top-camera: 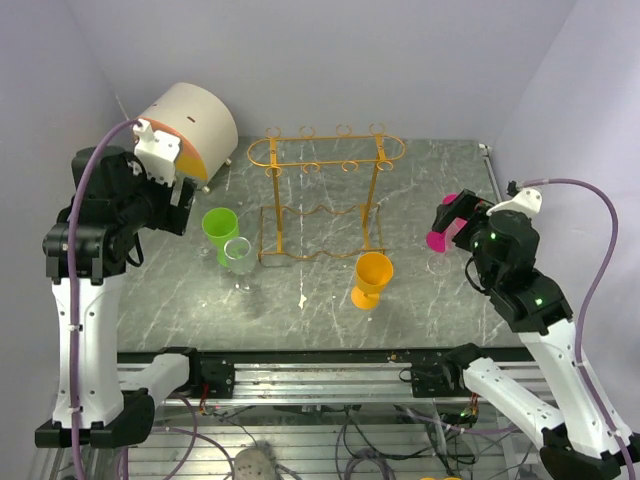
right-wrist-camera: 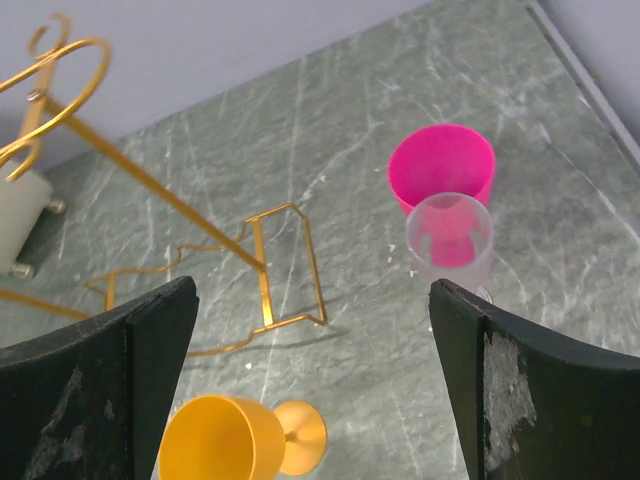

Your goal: Place the wine glass upside down on the wine glass rack

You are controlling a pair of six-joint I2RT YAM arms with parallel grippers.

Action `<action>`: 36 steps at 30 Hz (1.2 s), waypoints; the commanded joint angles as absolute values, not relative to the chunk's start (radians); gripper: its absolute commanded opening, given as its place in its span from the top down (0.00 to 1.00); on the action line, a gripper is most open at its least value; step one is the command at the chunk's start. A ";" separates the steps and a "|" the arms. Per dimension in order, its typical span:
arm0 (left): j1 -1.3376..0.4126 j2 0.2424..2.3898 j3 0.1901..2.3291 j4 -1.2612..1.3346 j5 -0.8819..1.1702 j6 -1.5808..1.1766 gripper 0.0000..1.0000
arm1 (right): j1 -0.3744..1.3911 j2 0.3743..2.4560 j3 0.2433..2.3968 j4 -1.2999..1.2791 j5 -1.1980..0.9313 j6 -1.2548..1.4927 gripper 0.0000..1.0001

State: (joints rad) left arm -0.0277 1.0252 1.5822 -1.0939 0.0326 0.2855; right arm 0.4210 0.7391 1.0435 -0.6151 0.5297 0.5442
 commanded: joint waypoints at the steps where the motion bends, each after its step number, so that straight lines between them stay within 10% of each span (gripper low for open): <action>1: -0.018 1.082 1.733 -1.207 0.248 0.404 0.04 | 0.426 0.689 1.042 -0.583 0.302 0.357 0.00; 7: -0.018 1.138 1.792 -1.265 0.286 0.447 0.07 | 0.426 0.640 1.043 -0.629 -0.133 0.194 0.00; 36: -0.015 1.101 1.621 -1.160 0.253 0.374 0.07 | 0.428 1.105 1.045 -0.764 -0.109 0.273 0.35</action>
State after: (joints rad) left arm -0.0246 1.1248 1.6482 -1.1976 0.2497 0.3912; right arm 0.4221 1.1053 1.0588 -0.7895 -0.0818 0.2642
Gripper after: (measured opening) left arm 0.926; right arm 0.651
